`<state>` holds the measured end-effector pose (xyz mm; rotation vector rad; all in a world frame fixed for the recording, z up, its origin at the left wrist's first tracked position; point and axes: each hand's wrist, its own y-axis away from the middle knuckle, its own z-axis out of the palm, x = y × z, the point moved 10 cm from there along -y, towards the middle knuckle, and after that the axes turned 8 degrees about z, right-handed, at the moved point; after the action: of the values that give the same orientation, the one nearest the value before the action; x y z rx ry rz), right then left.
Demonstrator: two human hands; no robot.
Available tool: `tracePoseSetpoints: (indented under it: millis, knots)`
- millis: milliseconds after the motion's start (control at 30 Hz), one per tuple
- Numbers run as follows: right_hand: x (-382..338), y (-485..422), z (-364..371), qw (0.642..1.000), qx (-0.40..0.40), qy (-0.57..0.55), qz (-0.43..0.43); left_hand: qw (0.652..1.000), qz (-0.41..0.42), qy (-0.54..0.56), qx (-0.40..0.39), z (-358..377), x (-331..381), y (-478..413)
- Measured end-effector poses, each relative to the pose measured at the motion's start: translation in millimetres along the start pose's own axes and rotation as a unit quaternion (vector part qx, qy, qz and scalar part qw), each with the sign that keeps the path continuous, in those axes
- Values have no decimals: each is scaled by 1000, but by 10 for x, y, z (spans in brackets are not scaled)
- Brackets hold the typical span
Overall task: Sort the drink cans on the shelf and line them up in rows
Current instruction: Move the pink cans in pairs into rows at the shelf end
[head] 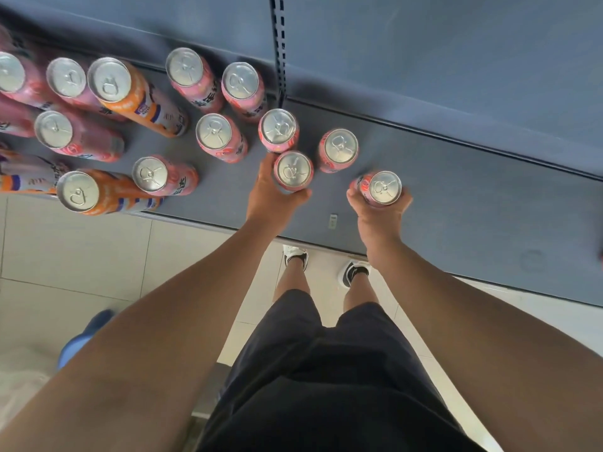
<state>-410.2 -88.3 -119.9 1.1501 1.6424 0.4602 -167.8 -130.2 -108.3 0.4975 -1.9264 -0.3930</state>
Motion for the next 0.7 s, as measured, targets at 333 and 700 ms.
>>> tracePoseSetpoints:
  millis: [333,700]
  knots:
    - [-133,346,-125,986,-140,-55,75,975,-73,109,-178,49,-42,390]
    - [-967,1010,-288,940,-303,-159,14,913,-35,343,-219,-229,1161,761]
